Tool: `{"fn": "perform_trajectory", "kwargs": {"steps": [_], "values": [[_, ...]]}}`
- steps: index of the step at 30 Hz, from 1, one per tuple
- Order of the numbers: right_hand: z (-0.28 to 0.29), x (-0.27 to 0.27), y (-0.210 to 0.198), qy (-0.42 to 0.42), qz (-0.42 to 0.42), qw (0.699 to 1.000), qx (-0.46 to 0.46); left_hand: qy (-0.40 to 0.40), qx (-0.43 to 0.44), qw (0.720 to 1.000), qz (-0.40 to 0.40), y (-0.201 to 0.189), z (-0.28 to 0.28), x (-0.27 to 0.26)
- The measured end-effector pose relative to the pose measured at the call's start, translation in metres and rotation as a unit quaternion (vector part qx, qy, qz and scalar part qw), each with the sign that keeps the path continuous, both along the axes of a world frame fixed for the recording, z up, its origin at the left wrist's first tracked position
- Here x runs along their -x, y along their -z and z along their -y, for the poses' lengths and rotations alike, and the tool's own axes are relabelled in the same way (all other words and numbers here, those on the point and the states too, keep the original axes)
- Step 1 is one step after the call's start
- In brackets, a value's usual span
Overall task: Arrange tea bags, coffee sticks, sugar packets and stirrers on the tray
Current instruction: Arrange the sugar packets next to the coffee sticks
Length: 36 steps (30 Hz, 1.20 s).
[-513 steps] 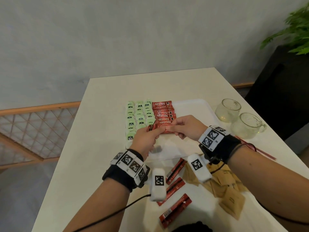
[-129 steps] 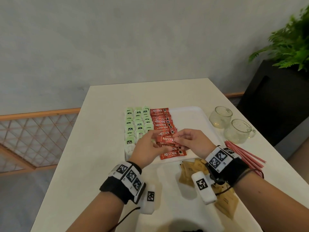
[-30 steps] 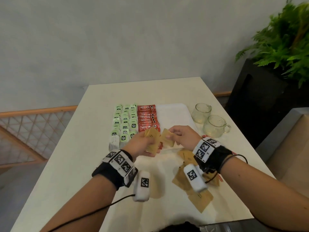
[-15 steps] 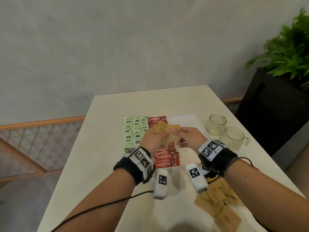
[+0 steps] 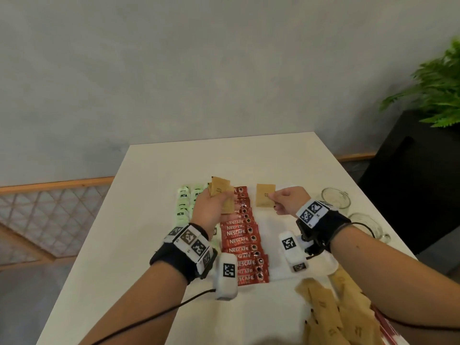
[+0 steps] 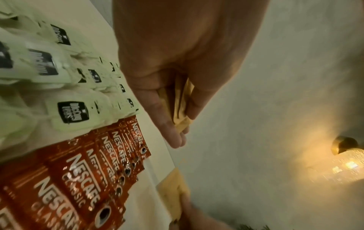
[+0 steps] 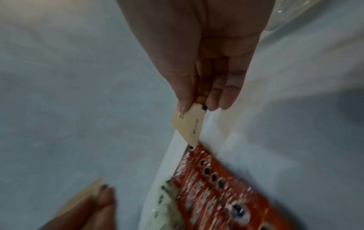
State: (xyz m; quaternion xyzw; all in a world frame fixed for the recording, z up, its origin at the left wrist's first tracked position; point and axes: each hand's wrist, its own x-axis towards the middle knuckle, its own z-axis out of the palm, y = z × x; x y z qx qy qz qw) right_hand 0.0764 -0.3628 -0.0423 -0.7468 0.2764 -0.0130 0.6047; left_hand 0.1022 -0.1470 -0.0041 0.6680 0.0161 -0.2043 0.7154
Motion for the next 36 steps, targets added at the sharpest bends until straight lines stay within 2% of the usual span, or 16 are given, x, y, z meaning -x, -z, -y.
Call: {"fn": "perform_trajectory", "kwargs": {"steps": [3, 7, 11, 18, 23, 26, 28, 32, 36], "values": [[0.011, -0.019, 0.022, 0.019, -0.077, 0.997, 0.022, 0.002, 0.006, 1.000, -0.012, 0.007, -0.006, -0.016], [0.014, -0.040, 0.035, -0.023, -0.148, 0.980, 0.130, 0.019, 0.015, 0.999, -0.025, 0.014, -0.009, -0.028], [0.006, -0.054, 0.031, -0.047, -0.165, 0.967, 0.188, 0.031, 0.036, 0.998, -0.044, 0.018, -0.010, -0.037], [-0.003, -0.062, 0.032, -0.061, -0.164, 0.963, 0.206, 0.010, 0.138, 0.983, -0.124, 0.023, -0.012, -0.043], [-0.004, -0.062, 0.030, -0.062, -0.171, 0.960, 0.215, 0.027, 0.200, 0.964, -0.170, 0.019, -0.017, -0.038], [-0.005, -0.051, 0.023, -0.076, -0.141, 0.948, 0.275, 0.050, 0.217, 0.957, -0.185, 0.015, -0.020, -0.030], [-0.006, -0.037, 0.016, -0.070, -0.086, 0.953, 0.283, 0.062, 0.220, 0.956, -0.186, 0.013, -0.020, -0.023], [-0.021, -0.008, -0.001, -0.070, 0.042, 0.984, 0.160, 0.068, 0.187, 0.960, -0.195, 0.010, -0.016, -0.006], [-0.043, 0.019, -0.015, -0.145, 0.079, 0.982, 0.089, 0.098, 0.137, 0.971, -0.169, 0.011, -0.008, 0.014]]}}
